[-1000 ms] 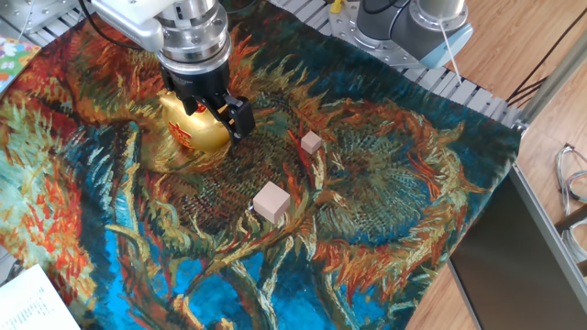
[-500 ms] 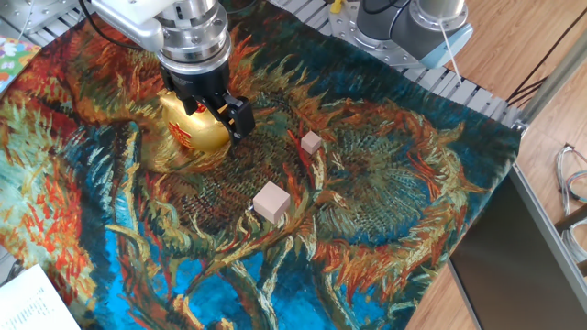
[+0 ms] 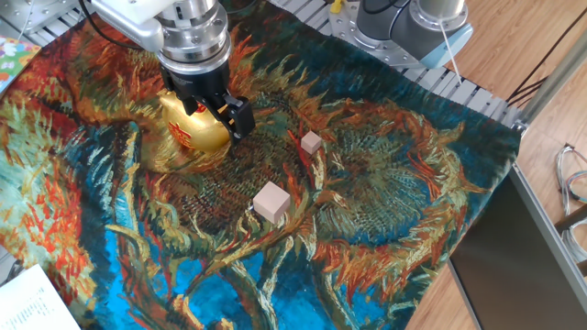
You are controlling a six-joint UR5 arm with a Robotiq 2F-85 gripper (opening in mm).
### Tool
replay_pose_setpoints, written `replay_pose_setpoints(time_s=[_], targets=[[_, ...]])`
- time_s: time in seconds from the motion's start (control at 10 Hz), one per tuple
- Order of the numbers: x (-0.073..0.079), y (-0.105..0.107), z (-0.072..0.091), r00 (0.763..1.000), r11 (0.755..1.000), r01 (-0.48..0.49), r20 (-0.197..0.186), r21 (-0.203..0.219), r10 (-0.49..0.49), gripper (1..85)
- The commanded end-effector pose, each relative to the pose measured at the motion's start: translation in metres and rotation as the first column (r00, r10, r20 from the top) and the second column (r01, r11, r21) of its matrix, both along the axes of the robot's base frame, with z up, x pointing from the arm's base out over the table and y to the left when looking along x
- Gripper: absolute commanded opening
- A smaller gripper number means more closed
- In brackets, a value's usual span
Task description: Drop coins into a piggy bank
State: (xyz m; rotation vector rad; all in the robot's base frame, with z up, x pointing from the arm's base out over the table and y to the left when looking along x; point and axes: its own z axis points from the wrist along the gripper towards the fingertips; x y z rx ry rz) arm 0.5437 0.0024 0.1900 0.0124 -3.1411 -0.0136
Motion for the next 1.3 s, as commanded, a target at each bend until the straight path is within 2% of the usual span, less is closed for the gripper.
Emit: replay_pose_setpoints(time_s=[0.0, 0.3, 0.5, 0.7, 1.0, 1.2], targets=[[0.054, 0.013, 0.006, 0.974, 0.996, -0.084, 0.211, 0.023, 0.078, 45.0], [0.054, 0.009, 0.006, 0.974, 0.996, -0.089, 0.209, 0.009, 0.085, 45.0], [0.055, 0.015, 0.005, 0.974, 0.996, -0.087, 0.21, 0.023, 0.081, 45.0], [0.052, 0.009, 0.005, 0.977, 0.996, -0.085, 0.198, 0.014, 0.08, 45.0], [0.052, 0.012, 0.005, 0.978, 0.997, -0.076, 0.199, 0.032, 0.068, 45.0], [0.044, 0.018, 0.004, 0.985, 0.996, -0.056, 0.168, 0.062, 0.045, 46.3]])
